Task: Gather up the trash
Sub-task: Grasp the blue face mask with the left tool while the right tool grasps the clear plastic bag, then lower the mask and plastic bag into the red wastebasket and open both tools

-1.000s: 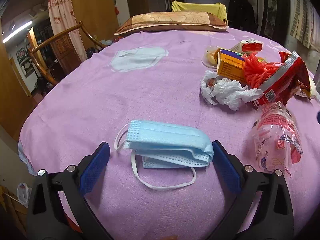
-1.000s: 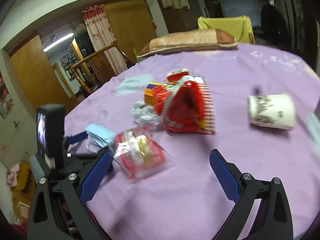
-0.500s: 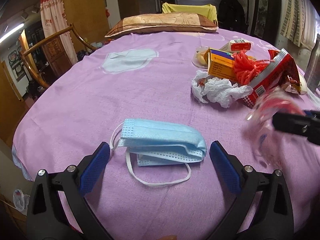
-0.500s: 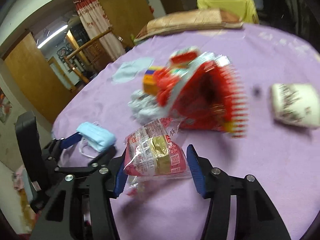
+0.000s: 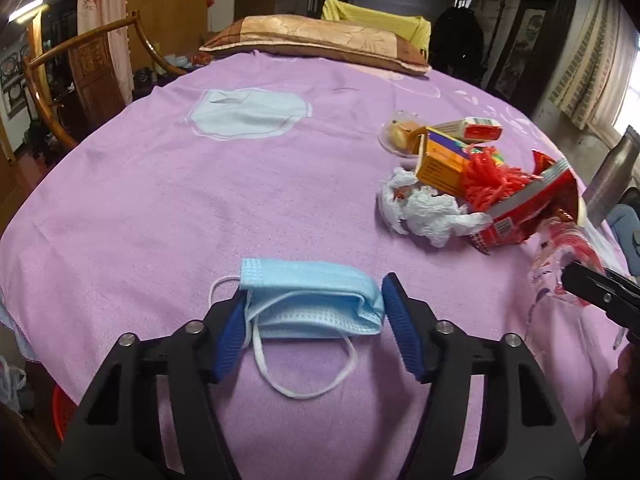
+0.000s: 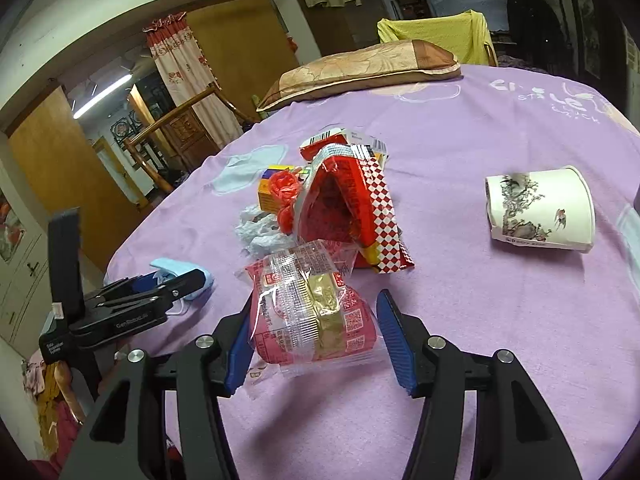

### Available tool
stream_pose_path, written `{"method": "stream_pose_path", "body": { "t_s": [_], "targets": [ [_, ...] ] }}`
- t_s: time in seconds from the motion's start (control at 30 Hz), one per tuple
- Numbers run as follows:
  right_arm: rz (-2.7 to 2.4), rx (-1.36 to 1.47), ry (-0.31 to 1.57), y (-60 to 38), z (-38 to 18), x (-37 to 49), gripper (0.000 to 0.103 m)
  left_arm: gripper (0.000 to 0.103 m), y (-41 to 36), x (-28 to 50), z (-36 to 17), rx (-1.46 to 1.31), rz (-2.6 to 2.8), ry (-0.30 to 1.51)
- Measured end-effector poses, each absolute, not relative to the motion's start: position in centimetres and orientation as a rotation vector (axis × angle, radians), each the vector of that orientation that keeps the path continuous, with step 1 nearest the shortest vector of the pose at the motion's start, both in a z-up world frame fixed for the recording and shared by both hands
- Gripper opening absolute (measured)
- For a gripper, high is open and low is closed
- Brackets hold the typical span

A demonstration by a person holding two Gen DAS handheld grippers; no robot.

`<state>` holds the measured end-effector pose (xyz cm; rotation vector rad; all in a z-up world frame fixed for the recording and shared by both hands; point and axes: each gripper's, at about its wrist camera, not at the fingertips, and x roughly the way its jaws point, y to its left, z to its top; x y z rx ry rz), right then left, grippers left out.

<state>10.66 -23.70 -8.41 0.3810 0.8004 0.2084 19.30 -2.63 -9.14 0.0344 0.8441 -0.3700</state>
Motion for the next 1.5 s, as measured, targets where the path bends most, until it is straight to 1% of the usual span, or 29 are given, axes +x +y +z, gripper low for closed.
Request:
{"method": "stream_pose_path", "body": {
  "t_s": [0.1,0.27,0.3,0.37,0.63,0.93,1.17,1.2,1.23,1.27,1.3,1.5],
  "targets": [
    [0.205,0.376,0.787,-23.6,-8.3,10.5,0.058,0.062,-1.7,18.3,-8.3,0.006,-0.378,0.808],
    [0.191,0.374,0.772,-23.5,-8.0,10.3,0.054,0.062,0.4,17.0,-6.3,-0.024,-0.366,0.753],
    [0.192,0.374,0.771,-23.5,-7.9,10.3,0.050,0.062,0.8,16.9,-6.0,-0.028,-0.357,0.746],
    [0.197,0.381,0.776,-23.4,-7.8,10.2,0.047,0.062,1.9,16.5,-5.3,-0.037,-0.336,0.731],
    [0.229,0.363,0.741,-22.0,-5.5,9.6,0.047,0.062,7.5,14.5,-3.9,-0.063,-0.234,0.686],
    [0.330,0.304,0.737,-16.8,-3.3,10.1,0.047,0.062,15.6,11.2,-4.9,-0.111,-0.100,0.692],
    [0.442,0.245,0.770,-10.2,-2.5,11.1,0.047,0.064,23.1,9.2,-9.0,-0.175,0.013,0.788],
    [0.452,0.239,0.775,-9.5,-2.4,11.2,0.047,0.066,23.8,9.1,-9.6,-0.181,0.019,0.805],
    [0.469,0.227,0.785,-8.4,-2.4,11.4,0.047,0.076,24.4,9.0,-10.3,-0.183,0.029,0.823],
    [0.479,0.219,0.790,-7.6,-2.4,11.2,0.047,0.083,25.3,9.1,-11.3,-0.186,0.047,0.851],
    [0.496,0.207,0.800,-6.4,-2.3,11.3,0.047,0.094,25.9,9.2,-12.1,-0.190,0.066,0.870],
    [0.568,0.134,0.836,-0.9,-2.0,11.6,0.047,0.095,29.7,9.3,-14.8,-0.269,0.109,0.924]
  ]
}}
